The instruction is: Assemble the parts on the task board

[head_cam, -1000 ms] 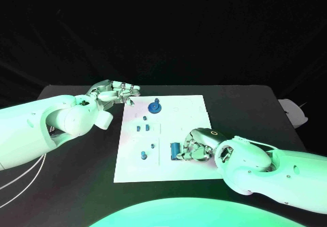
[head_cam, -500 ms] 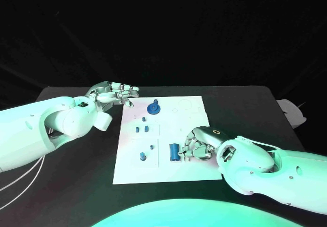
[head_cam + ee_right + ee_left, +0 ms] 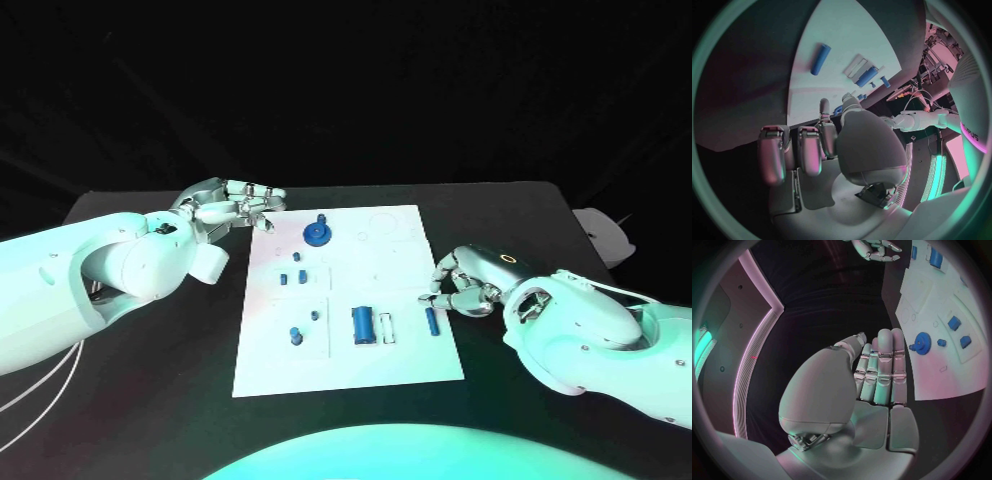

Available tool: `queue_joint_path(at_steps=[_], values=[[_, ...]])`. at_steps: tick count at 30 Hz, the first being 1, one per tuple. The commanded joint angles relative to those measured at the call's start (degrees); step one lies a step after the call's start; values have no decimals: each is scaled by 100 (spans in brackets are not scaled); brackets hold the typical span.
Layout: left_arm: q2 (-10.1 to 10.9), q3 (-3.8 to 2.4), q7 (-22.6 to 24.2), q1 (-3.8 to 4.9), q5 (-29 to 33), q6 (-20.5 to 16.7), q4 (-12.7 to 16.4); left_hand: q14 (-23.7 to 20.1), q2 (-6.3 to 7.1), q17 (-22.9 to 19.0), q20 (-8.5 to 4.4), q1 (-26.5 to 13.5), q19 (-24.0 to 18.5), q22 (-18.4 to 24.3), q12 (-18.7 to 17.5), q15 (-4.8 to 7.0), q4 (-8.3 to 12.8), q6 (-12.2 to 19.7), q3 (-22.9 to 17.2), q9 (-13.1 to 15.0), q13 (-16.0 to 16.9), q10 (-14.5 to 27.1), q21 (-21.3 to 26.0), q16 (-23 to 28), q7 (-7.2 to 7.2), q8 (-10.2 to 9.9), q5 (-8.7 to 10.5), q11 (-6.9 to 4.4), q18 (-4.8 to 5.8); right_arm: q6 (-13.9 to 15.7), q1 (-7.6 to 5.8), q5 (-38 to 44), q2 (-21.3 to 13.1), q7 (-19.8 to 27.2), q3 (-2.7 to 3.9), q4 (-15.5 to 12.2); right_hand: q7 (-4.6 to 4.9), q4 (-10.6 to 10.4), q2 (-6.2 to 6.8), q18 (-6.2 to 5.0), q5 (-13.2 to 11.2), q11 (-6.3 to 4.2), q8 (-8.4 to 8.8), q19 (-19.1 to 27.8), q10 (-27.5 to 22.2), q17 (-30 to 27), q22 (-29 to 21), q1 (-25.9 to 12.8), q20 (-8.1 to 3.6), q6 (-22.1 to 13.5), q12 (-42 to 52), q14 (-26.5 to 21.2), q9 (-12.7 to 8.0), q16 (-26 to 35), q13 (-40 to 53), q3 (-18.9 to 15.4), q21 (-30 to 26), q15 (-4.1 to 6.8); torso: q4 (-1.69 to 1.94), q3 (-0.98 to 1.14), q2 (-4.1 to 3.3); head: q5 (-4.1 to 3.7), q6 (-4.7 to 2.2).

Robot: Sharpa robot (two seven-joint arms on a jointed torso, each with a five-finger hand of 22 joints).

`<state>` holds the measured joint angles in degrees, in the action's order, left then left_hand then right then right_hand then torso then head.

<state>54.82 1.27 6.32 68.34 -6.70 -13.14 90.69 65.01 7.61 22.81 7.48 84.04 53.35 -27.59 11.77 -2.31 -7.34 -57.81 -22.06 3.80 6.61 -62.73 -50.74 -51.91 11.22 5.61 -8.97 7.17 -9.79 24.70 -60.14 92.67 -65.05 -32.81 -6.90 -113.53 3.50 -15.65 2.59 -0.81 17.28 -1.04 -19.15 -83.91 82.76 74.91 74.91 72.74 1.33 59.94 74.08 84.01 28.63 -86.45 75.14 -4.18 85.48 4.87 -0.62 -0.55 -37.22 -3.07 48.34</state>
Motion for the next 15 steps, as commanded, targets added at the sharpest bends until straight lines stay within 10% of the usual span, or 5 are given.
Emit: queue_joint_path(at_steps=[1, 15], values=[[10, -2, 55, -4, -18, 71, 25, -26, -32, -9, 32, 4, 23, 7, 27, -21, 15, 39, -7, 7, 6, 47, 30, 33, 11, 13, -4, -8, -79, -47, -9, 261, -147, 17, -7, -19, -9, -2, 22, -23, -34, 17, 31, -406, -33, 789, 1369, 51, 42, -44, -33, 444, -12, 22, 282, -38, -29, -40, -11, 8, -1, -38, -16], [33, 0, 72, -9, -18, 67, 32, -26, -32, -9, 32, 2, 23, 7, 27, -22, 14, 39, -6, 7, 6, 47, 30, 33, 12, 13, -3, -8, -79, -141, 287, 305, -131, 7, -59, 114, 3, -22, 32, -29, -62, 31, 58, -395, -42, 751, 1361, 37, 58, -27, -52, 435, -27, 44, 271, -57, -58, -54, 15, 2, -9, -57, -6]])
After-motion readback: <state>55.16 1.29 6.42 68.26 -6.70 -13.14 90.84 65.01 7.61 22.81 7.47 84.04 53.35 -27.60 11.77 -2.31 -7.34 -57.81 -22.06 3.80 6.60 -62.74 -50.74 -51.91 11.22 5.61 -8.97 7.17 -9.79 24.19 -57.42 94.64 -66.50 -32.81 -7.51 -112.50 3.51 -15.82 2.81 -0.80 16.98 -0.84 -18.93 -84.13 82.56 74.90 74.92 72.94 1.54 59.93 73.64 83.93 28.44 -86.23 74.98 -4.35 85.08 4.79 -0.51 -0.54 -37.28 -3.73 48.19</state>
